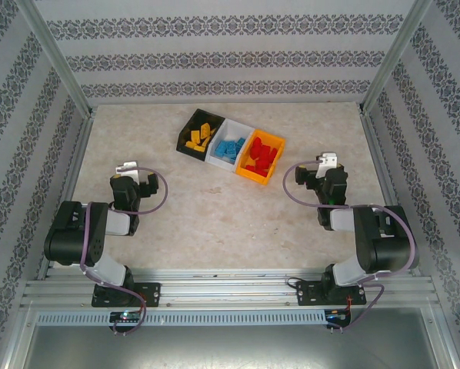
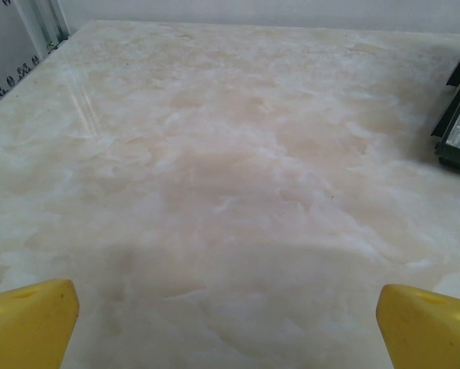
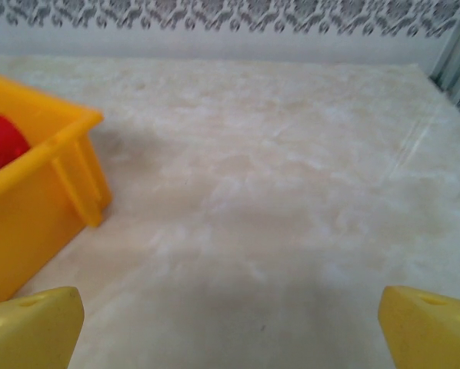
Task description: Sort the legos into containers by color
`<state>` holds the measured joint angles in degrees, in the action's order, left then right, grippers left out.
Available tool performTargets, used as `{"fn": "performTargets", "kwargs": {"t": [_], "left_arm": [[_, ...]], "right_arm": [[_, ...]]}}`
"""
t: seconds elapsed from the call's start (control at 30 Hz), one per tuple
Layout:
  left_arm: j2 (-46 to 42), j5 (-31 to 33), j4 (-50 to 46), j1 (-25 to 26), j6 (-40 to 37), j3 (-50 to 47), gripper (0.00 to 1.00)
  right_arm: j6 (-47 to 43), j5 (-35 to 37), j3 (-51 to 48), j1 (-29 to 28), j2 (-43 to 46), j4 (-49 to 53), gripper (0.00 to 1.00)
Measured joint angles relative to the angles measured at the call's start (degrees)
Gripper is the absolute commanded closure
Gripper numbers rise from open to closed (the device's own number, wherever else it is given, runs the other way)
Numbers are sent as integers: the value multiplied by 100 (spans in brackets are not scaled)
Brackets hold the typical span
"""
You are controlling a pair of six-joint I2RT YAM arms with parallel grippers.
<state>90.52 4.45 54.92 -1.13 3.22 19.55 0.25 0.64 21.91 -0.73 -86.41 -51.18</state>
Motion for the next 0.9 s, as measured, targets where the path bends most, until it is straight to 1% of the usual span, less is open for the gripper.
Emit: {"fn": "performTargets", "kwargs": {"t": [0.9], "left_arm": [[0, -22, 0, 0, -4, 11, 0]], "right_arm": [[0, 0, 0, 0, 0, 107, 2]]}}
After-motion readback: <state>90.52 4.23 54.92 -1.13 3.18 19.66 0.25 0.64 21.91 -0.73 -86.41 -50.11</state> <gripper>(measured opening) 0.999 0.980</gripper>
